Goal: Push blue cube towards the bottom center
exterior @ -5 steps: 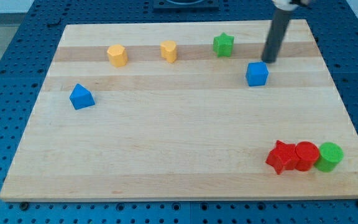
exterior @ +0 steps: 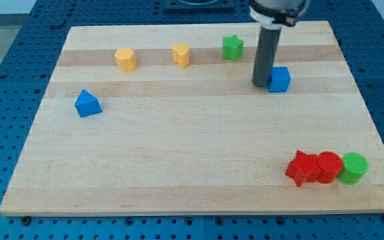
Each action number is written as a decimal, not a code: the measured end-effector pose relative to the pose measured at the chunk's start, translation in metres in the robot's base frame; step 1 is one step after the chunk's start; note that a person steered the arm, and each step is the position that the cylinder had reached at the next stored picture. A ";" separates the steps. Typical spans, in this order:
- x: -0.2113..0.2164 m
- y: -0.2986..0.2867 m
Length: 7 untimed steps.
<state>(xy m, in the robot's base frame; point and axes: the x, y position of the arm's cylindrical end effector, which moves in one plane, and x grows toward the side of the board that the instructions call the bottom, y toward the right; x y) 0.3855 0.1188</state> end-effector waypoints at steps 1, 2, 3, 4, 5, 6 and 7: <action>0.003 -0.001; -0.019 -0.011; -0.032 0.009; -0.027 0.033; -0.008 0.055; 0.010 0.076; 0.026 0.094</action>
<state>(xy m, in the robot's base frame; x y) 0.4115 0.2129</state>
